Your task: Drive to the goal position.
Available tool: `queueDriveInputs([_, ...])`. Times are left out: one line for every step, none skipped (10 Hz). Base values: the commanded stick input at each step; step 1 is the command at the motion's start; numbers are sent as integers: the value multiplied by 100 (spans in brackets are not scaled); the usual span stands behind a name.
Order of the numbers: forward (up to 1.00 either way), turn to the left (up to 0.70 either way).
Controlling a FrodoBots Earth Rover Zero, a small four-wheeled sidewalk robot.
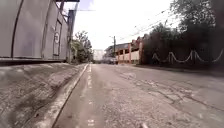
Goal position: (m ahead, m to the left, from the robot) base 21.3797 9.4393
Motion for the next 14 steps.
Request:
queueDriveInputs([6,0])
queueDriveInputs([6,0])
queueDriveInputs([6,0])
queueDriveInputs([6,0])
queueDriveInputs([6,0])
queueDriveInputs([6,0])
queueDriveInputs([5,0])
queueDriveInputs([6,0])
queueDriveInputs([6,0])
queueDriveInputs([6,0])
queueDriveInputs([6,0])
queueDriveInputs([6,0])
queueDriveInputs([6,0])
queueDriveInputs([6,0])
